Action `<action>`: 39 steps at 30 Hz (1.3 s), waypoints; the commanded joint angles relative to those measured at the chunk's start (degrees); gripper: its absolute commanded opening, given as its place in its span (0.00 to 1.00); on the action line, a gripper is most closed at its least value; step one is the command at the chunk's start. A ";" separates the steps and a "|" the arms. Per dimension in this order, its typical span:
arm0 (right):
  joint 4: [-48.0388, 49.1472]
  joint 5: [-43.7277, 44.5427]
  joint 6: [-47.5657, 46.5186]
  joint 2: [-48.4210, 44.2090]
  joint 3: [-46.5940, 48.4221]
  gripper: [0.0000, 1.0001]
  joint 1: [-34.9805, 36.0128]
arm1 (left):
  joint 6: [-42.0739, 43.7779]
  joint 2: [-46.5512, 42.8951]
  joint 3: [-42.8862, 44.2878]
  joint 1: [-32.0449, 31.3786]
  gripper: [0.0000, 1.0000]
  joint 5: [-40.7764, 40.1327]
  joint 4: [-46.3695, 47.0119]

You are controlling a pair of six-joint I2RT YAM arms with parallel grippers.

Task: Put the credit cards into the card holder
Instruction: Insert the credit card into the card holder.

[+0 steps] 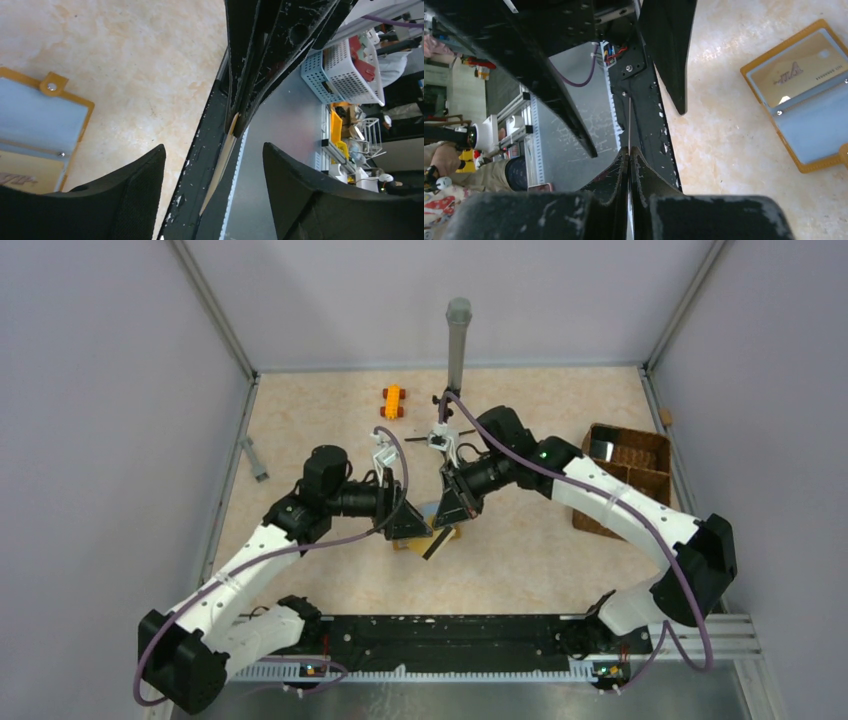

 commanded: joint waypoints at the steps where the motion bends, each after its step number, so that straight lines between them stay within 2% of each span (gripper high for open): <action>1: 3.42 -4.30 -2.05 -0.13 2.12 0.00 0.80 | 1.55 1.20 0.35 -2.34 0.56 5.03 0.91; 4: 3.16 -2.49 -2.03 0.05 1.82 0.00 0.79 | 1.56 1.28 0.27 -3.34 0.30 5.62 1.08; 6: 3.43 -0.33 -1.54 -0.02 1.66 0.00 0.79 | 1.35 1.27 0.01 -3.64 0.03 5.40 1.11; 7: 3.73 1.90 -0.87 -0.18 1.45 0.02 0.79 | 1.23 1.19 -0.23 -3.61 0.00 4.78 0.94; 9: 4.82 7.24 0.72 -0.55 0.53 0.25 0.69 | 1.08 0.65 -1.18 -3.65 0.00 0.05 -0.17; 11: 6.57 12.37 2.98 -0.94 -1.44 0.44 -0.39 | -0.05 0.05 -2.62 -3.59 0.00 -7.77 -0.88; 16: 12.62 22.97 11.93 -0.57 -8.05 0.60 -6.11 | -11.83 0.79 -8.29 -3.33 0.00 -28.59 1.68; 18: 12.77 29.95 13.04 0.60 -9.40 0.61 -6.24 | -16.56 1.92 -10.60 -3.05 0.00 -32.67 4.71; 22: 13.77 38.43 17.91 4.99 -11.53 0.59 -6.24 | -26.89 4.66 -15.95 -1.79 0.00 -36.01 16.75; 25: 14.91 38.40 20.80 9.17 -12.48 0.52 -6.24 | -31.14 7.71 -18.02 -0.10 0.00 -37.47 21.60; 28: 18.94 37.13 22.95 11.55 -14.99 0.49 -6.24 | -34.49 10.49 -21.04 2.13 0.00 -36.60 28.29; 33: 21.83 37.66 23.98 14.97 -16.00 0.47 -6.24 | -35.45 15.91 -22.79 5.67 0.00 -32.29 34.84; 39: 23.24 38.63 24.63 17.50 -15.29 0.47 -6.22 | -35.71 21.19 -22.65 6.24 0.00 -28.99 40.24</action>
